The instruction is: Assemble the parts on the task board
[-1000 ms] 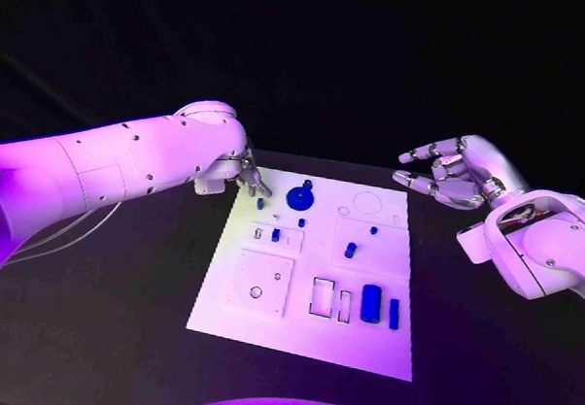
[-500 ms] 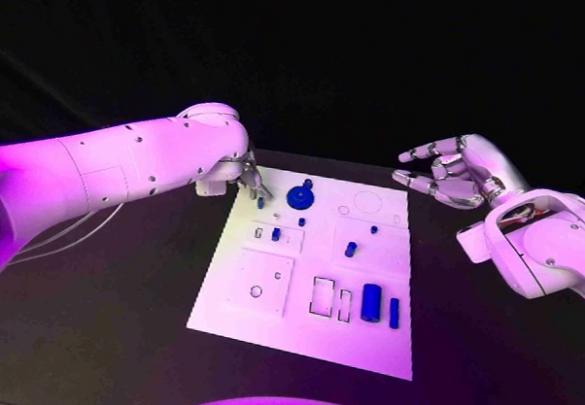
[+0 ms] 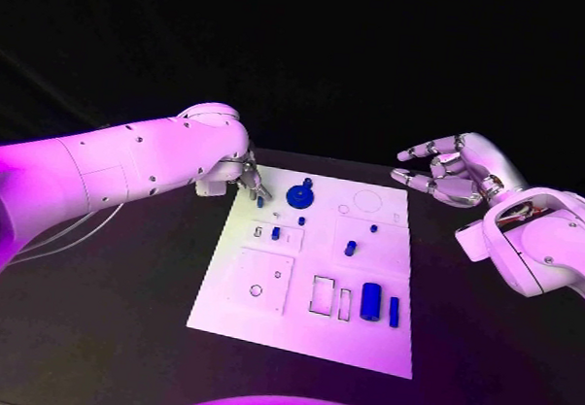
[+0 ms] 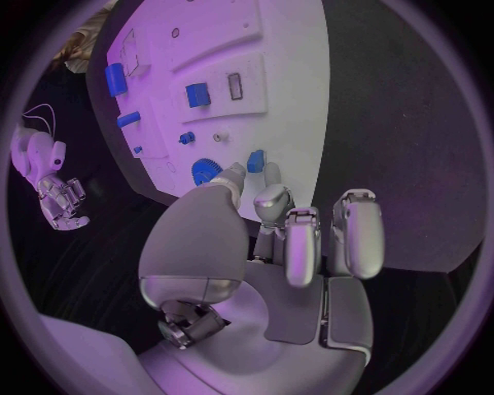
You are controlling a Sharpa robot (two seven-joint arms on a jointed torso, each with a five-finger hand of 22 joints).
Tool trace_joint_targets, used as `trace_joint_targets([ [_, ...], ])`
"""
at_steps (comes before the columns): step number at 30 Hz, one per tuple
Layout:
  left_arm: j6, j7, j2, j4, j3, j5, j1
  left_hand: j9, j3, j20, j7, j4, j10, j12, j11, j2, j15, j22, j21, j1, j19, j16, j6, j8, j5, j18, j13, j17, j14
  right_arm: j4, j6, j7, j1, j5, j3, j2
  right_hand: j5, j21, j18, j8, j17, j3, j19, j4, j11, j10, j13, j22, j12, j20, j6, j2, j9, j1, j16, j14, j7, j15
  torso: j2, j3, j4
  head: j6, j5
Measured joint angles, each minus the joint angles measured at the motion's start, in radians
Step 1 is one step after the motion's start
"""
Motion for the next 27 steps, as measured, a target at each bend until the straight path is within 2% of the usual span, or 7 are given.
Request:
trace_joint_targets([
  [5,0.000,0.000,0.001,-0.001,0.000,0.002,0.000,-0.014,0.035,0.000,-0.004,-0.009,0.000,0.000,0.000,0.035,0.000,0.000,0.000,0.049,0.000,0.000,0.004,-0.007,0.000,0.000,0.000,0.000,0.000,0.000,0.000,0.000,0.000,0.000,0.000,0.000,0.000,0.000,0.000,0.000,0.000,0.000,0.000,0.000,0.000,0.000,0.000,0.000,0.000,0.000,0.000,0.000,0.000,0.000,0.000,0.000,0.000,0.000,0.000,-0.0001,0.0000,-0.001,0.000],
  [11,0.000,0.003,0.001,-0.003,0.000,0.014,0.000,-0.030,0.105,0.000,-0.004,-0.042,-0.005,0.000,-0.005,0.051,0.000,0.000,0.000,0.140,0.000,0.000,0.003,-0.009,0.000,0.000,-0.006,0.000,0.000,0.000,0.000,0.000,0.000,0.000,0.000,0.001,0.000,0.000,0.000,0.000,0.000,0.000,0.000,0.000,0.000,0.000,0.000,0.000,0.000,0.000,0.000,0.000,0.000,0.000,0.000,0.000,0.000,0.000,0.000,-0.0002,-0.0002,-0.003,0.000],
  [16,0.004,0.006,0.002,-0.005,0.000,0.030,0.001,-0.039,0.193,0.000,0.003,-0.076,-0.006,0.000,-0.005,0.040,0.000,0.000,0.000,0.197,0.000,0.002,-0.003,-0.025,0.002,0.000,-0.014,0.000,0.000,0.000,0.000,0.000,0.000,0.000,0.000,0.001,0.000,0.000,0.000,0.000,0.000,0.000,0.000,0.000,0.000,0.000,0.000,0.000,0.000,0.000,0.000,0.000,0.000,0.000,0.000,0.000,0.000,0.000,0.000,-0.0002,-0.0003,-0.005,0.000],
  [19,0.006,0.009,0.002,-0.005,0.000,0.041,0.000,-0.043,0.238,0.000,0.006,-0.055,-0.007,-0.007,-0.003,0.032,0.000,0.000,0.000,0.209,0.000,0.004,-0.006,-0.023,0.002,0.000,-0.021,0.000,0.000,0.000,0.001,0.000,0.000,0.000,0.000,0.001,0.000,0.000,0.000,0.000,0.000,0.000,0.000,0.000,0.000,0.000,0.000,0.000,0.000,0.000,0.000,0.000,0.000,0.000,0.000,0.000,0.000,0.000,0.000,-0.0002,-0.0004,-0.005,0.000],
  [25,0.007,0.014,-0.005,-0.001,-0.001,0.060,0.000,-0.043,0.276,0.000,0.009,-0.016,-0.008,-0.011,-0.003,0.024,0.004,0.000,0.000,0.217,0.000,0.004,-0.009,-0.008,0.002,0.000,-0.031,0.000,0.004,0.001,0.001,0.000,0.000,0.000,0.000,0.000,0.000,0.000,0.000,0.000,0.000,0.000,0.000,0.000,0.000,0.000,0.000,0.000,0.000,0.000,0.000,0.000,0.000,0.000,0.000,0.000,0.000,0.000,0.000,-0.0002,-0.0003,-0.006,-0.001],
  [27,0.005,0.016,-0.011,0.006,-0.001,0.065,0.000,-0.042,0.292,0.000,0.009,-0.010,-0.009,-0.011,-0.002,0.014,0.004,0.000,0.000,0.208,0.000,0.004,-0.009,0.000,0.002,0.000,-0.032,0.000,0.004,0.001,0.001,0.000,0.000,0.000,0.000,0.000,0.000,0.000,0.000,0.004,0.000,0.000,0.000,0.000,0.000,0.000,0.000,0.000,0.000,0.000,0.000,0.000,0.000,0.000,0.000,-0.002,0.000,-0.002,-0.001,-0.0001,-0.0002,-0.005,-0.001],
])
